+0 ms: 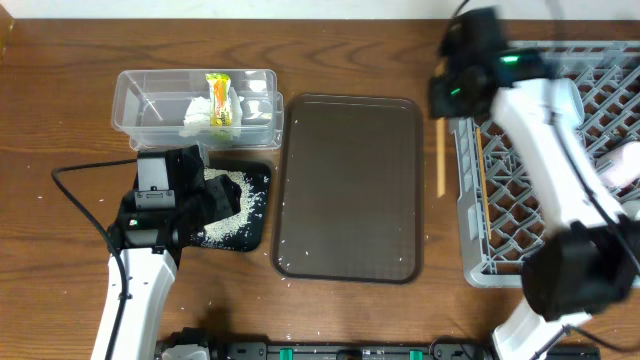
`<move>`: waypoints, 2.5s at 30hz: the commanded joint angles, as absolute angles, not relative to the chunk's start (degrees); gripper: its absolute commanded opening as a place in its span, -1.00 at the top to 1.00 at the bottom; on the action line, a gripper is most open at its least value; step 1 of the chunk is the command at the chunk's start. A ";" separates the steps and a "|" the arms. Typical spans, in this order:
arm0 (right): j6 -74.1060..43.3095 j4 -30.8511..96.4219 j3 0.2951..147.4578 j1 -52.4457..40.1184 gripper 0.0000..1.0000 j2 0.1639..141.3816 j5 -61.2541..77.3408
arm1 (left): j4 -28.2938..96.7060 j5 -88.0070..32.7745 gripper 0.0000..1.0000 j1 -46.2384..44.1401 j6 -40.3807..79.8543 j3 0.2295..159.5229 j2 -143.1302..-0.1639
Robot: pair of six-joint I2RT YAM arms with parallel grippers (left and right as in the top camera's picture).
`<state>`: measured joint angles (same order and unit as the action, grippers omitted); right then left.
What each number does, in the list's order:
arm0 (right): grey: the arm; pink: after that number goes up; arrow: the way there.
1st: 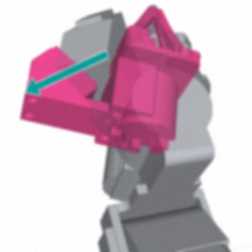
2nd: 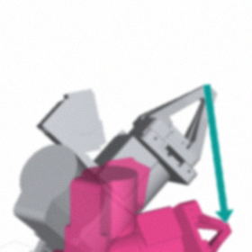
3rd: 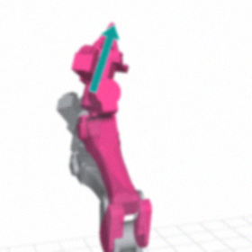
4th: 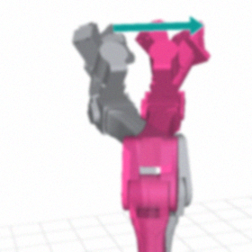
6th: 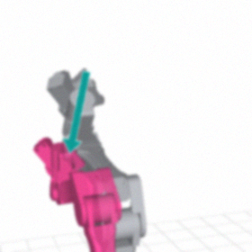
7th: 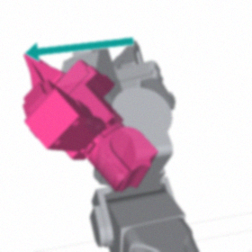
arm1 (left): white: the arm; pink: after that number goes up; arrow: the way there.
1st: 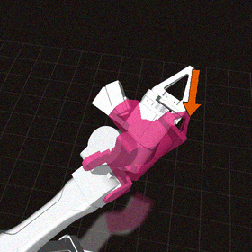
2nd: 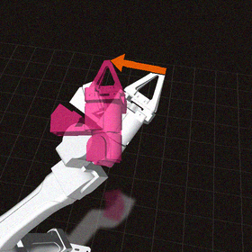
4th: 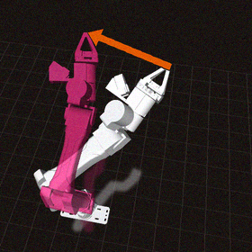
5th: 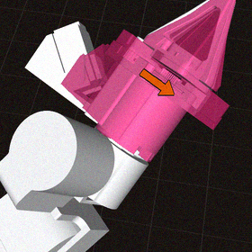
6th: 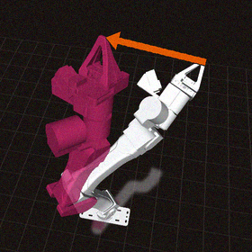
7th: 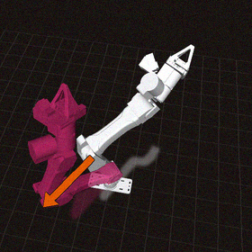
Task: Sort waste into correct bins and load items into the dishwasher rack
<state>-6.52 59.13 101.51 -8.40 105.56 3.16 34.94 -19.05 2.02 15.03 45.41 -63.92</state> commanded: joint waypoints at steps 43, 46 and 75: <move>-0.60 64.51 102.45 8.08 -0.99 106.45 13.28 | 54.22 -11.92 -0.75 1.80 11.62 62.43 -73.84; -0.62 65.80 101.58 8.19 -0.98 105.25 11.42 | 60.42 -8.40 -0.75 1.80 11.62 62.43 -74.48; -2.72 41.28 43.35 8.19 -0.99 50.28 7.53 | 41.12 -8.08 -0.91 1.78 5.17 42.06 -30.63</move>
